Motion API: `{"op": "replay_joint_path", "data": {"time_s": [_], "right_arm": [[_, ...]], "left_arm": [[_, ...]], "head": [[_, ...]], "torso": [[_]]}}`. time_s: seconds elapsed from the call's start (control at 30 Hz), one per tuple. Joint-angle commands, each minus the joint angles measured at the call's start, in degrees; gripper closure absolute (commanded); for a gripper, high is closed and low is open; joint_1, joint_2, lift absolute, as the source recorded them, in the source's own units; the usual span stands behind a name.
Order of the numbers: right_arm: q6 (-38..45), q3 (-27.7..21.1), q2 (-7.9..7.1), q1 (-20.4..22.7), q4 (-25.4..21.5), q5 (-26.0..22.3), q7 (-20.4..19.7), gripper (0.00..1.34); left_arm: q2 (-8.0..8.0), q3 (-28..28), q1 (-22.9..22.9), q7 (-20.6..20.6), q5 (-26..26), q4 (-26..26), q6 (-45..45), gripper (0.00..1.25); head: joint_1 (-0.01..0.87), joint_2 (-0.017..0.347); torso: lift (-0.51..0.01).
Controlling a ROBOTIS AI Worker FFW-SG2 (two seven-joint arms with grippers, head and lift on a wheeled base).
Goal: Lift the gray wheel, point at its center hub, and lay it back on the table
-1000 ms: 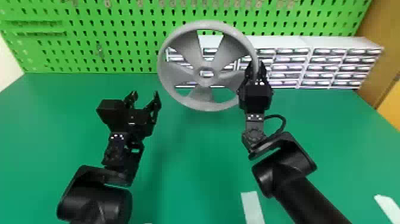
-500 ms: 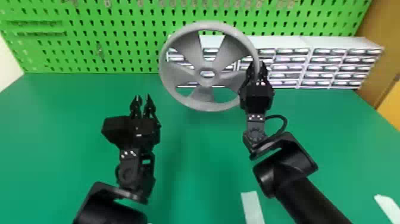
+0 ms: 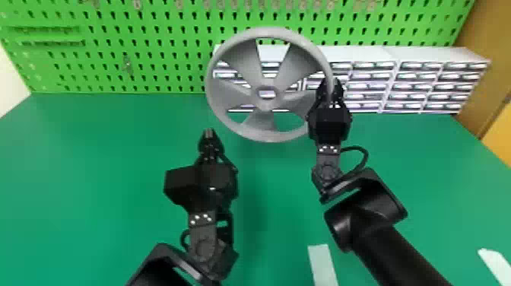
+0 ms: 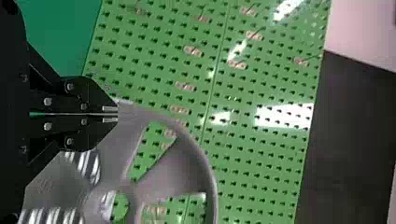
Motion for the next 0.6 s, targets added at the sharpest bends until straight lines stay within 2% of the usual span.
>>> {"op": "replay_joint_path", "data": {"time_s": [0.0,0.1,0.23,0.57], "right_arm": [[0.1,0.1,0.09,-0.4,0.3,0.0,0.0,1.31],[0.1,0.1,0.26,-0.7,1.0,0.0,0.0,1.31],[0.1,0.5,0.35,-1.1,1.6,0.0,0.0,1.31],[0.1,1.0,0.35,-1.3,2.0,-0.1,0.0,1.31]], "left_arm": [[1.58,-4.9,-2.2,0.0,4.1,0.0,0.9,1.14],[3.34,-9.4,-4.7,-0.1,7.1,0.4,1.6,1.17],[4.31,-12.9,-7.4,-0.1,9.8,1.7,1.6,1.18],[3.87,-14.8,-10.8,-0.4,10.7,4.1,2.6,1.20]], "head": [[0.692,0.048],[0.692,0.048],[0.692,0.048],[0.692,0.048]], "torso": [[-0.096],[-0.096],[-0.096],[-0.096]]}}
